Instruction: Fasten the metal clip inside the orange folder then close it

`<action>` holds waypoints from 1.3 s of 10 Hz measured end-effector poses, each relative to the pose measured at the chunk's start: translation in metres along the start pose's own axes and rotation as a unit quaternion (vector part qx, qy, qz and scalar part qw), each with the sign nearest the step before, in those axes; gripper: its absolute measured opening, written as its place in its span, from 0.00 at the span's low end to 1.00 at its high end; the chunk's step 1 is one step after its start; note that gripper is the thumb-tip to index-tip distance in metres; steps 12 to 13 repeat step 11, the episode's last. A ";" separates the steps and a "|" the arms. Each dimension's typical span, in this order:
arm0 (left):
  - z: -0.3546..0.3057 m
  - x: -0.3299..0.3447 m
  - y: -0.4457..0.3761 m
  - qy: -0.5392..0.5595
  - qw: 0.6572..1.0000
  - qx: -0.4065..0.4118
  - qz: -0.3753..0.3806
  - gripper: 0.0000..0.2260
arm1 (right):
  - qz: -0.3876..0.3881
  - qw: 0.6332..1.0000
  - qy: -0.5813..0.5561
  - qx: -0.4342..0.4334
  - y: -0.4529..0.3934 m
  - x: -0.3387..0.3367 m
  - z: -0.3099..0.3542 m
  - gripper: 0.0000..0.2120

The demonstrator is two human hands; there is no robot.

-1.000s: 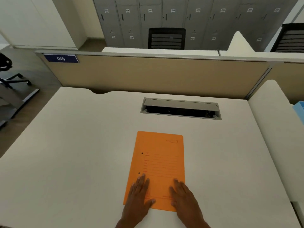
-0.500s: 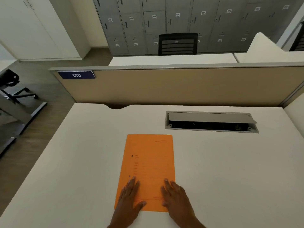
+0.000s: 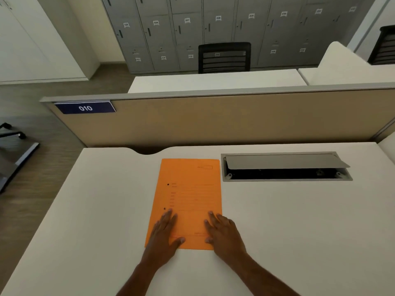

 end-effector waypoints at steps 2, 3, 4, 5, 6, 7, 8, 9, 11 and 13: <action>0.006 -0.010 -0.038 -0.007 1.000 0.004 0.000 0.42 | -0.013 0.999 -0.027 0.029 -0.033 -0.017 -0.014 0.28; 0.007 -0.014 -0.053 -0.009 1.000 0.007 0.002 0.42 | -0.014 0.999 -0.035 0.027 -0.047 -0.018 -0.020 0.28; 0.006 -0.015 -0.061 -0.010 1.000 0.008 0.007 0.41 | 0.011 0.998 -0.054 0.031 -0.056 -0.015 -0.027 0.28; 0.006 -0.013 -0.064 -0.013 1.000 0.002 0.005 0.41 | 0.009 0.998 -0.049 0.030 -0.060 -0.013 -0.034 0.28; 0.007 -0.013 -0.063 -0.016 1.000 0.002 0.003 0.41 | 0.009 0.998 -0.049 0.031 -0.061 -0.011 -0.036 0.29; 0.007 -0.013 -0.064 -0.026 1.000 0.008 -0.003 0.47 | 0.020 0.998 -0.048 0.030 -0.059 -0.012 -0.031 0.29; 0.002 -0.015 -0.061 -0.013 1.000 0.006 -0.024 0.47 | -0.004 0.999 -0.028 0.019 -0.052 -0.020 -0.027 0.28; -0.005 -0.022 -0.051 0.002 0.997 -0.015 -0.075 0.44 | -0.076 0.997 -0.034 0.005 -0.038 -0.029 -0.021 0.26; -0.040 -0.009 -0.016 0.026 0.991 -0.062 -0.112 0.38 | -0.091 0.988 -0.118 0.046 0.008 -0.014 -0.045 0.34; -0.040 -0.009 -0.016 0.026 0.991 -0.062 -0.112 0.38 | -0.091 0.988 -0.118 0.046 0.008 -0.014 -0.045 0.34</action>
Point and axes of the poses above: each hand's wrist, its own y-axis away from the middle knuckle, its own x-axis out of the palm, z = x × y, the point moved 7 cm from there along -y, towards the middle knuckle, and after that the axes turned 14 degrees about -y, right-handed, at the moved point
